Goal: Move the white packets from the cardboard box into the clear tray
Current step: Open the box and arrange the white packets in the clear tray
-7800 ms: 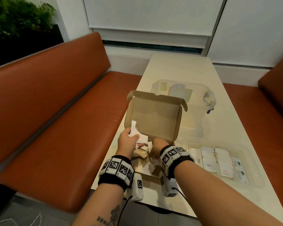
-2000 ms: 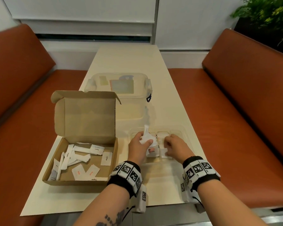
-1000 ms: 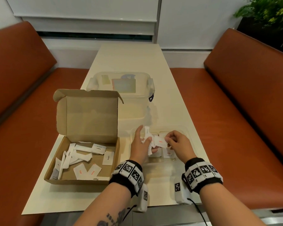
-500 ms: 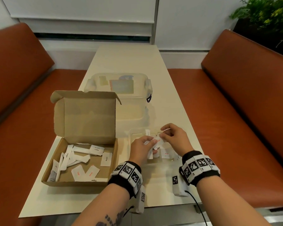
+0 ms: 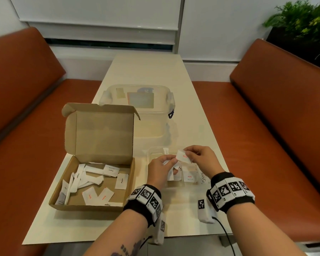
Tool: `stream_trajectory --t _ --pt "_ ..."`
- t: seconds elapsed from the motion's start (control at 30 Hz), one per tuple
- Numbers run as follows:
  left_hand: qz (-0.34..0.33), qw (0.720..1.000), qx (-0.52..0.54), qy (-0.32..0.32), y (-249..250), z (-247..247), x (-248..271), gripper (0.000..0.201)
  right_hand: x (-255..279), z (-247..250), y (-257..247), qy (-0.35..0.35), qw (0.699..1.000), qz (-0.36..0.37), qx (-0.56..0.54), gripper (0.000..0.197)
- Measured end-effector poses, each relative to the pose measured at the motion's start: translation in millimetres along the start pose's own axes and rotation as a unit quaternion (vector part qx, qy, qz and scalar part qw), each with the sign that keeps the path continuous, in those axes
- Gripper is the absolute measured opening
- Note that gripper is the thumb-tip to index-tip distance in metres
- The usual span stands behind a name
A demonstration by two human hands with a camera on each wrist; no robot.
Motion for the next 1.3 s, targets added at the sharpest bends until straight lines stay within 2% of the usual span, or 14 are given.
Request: stream_trajectory --t 0.1,0.3,0.57,0.8,0.97,1.07,1.2,1.3 --pt "-0.001 1.0 0.003 -0.008 0 -1 0 0.016 0 -3 -2 -0.037 0.998 0.001 0.041 0.015" --pt "0.019 0.999 0.023 0.016 -4 3 -1 0.008 2 11 0 0.008 0.994 0.012 0.105 0.012" --pt "0.004 1.0 0.015 0.027 -5 5 -1 0.009 14 15 26 -0.034 0.965 -0.047 0.256 0.008" --pt "-0.006 1.0 0.012 0.019 -3 3 0 0.008 20 6 40 0.002 0.952 -0.005 0.305 0.003" --pt "-0.011 1.0 0.021 0.015 -2 2 1 0.009 17 4 41 -0.031 0.942 -0.002 0.334 0.024" --pt "-0.022 1.0 0.015 0.005 -2 1 2 0.016 15 1 46 -0.041 0.934 -0.014 0.354 0.022" --pt "-0.026 1.0 -0.002 -0.004 -2 2 1 0.035 14 1 48 -0.038 0.936 -0.028 0.349 0.024" --pt "-0.013 1.0 0.022 -0.009 -4 2 1 0.045 16 2 42 -0.007 0.952 -0.014 0.307 0.015"
Point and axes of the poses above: each hand's wrist, its own x-axis away from the middle knuckle, its own z-axis out of the back of the hand, y = z × x, the point moved 5 cm from there along -x, towards the middle knuckle, and after that the axes turned 11 degrees about -x, right-handed, at the moved point
